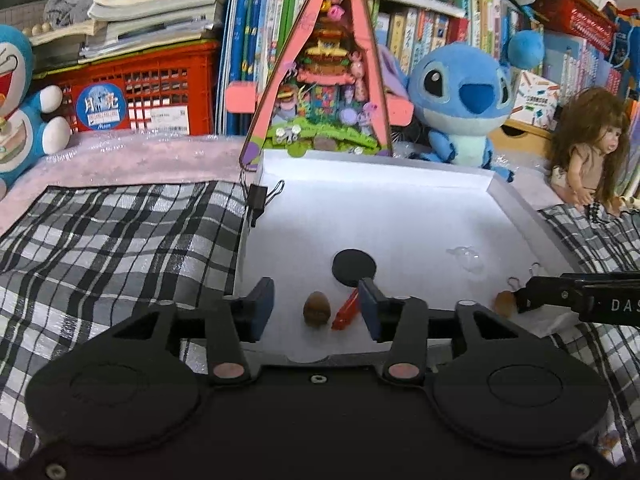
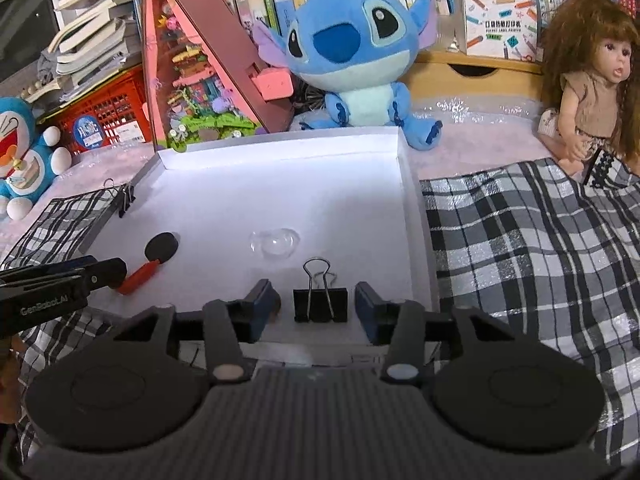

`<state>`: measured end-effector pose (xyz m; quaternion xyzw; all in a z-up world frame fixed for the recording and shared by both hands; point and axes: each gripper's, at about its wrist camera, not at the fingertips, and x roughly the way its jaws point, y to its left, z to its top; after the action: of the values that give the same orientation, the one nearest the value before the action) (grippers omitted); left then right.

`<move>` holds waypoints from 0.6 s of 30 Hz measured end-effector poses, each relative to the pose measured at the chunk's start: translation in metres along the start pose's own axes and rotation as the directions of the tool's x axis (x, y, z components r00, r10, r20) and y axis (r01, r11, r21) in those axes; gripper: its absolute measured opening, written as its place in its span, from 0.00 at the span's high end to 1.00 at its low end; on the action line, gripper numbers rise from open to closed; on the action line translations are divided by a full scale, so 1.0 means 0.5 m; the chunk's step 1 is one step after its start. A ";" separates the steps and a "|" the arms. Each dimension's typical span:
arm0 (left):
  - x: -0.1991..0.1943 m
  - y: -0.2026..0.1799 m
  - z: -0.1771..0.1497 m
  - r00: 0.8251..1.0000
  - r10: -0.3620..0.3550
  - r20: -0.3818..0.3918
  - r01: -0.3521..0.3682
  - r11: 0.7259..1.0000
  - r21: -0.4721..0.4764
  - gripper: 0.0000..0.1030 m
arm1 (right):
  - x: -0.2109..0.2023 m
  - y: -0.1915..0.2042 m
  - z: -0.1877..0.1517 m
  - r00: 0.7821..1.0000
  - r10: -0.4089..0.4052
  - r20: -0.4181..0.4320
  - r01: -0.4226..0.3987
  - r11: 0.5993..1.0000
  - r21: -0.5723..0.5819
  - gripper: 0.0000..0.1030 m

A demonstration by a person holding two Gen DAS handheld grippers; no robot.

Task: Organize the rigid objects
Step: 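Open both tools to drop the ball and clip in the tray, then move both tools back from the tray toward the remaining items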

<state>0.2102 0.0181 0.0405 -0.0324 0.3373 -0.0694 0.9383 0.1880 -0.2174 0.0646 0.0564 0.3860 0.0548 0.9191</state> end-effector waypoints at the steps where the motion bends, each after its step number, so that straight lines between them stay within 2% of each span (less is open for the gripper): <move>1: -0.009 -0.001 -0.001 1.000 -0.005 0.006 0.005 1.000 0.001 0.51 | -0.005 -0.001 -0.001 1.000 0.002 0.004 -0.002 1.000 0.001 0.33; 7: -0.061 -0.012 -0.014 0.999 -0.033 0.043 0.032 0.999 0.034 0.33 | -0.040 -0.003 -0.008 0.999 0.010 0.042 -0.009 1.000 -0.012 0.17; 9: -0.078 -0.016 -0.021 0.998 -0.041 0.055 0.038 0.998 0.049 0.27 | -0.054 -0.001 -0.012 0.998 0.009 0.060 -0.007 1.000 -0.025 0.15; 12: -0.104 -0.023 -0.034 0.996 -0.048 0.076 0.043 0.997 0.070 0.25 | -0.076 -0.001 -0.019 0.996 0.020 0.084 -0.017 0.999 -0.033 0.12; 16: -0.137 -0.027 -0.056 0.994 -0.054 0.099 0.045 0.995 0.087 0.23 | -0.108 0.000 -0.034 0.991 0.032 0.129 -0.027 0.999 -0.042 0.01; 18: -0.151 -0.027 -0.067 0.993 -0.061 0.098 0.053 0.995 0.089 0.22 | -0.124 0.003 -0.044 0.988 0.029 0.153 -0.019 0.998 -0.065 0.00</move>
<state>0.1298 0.0158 0.0636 -0.0051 0.2852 -0.1089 0.9523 0.1289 -0.2235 0.0931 0.0359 0.3115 0.0737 0.9467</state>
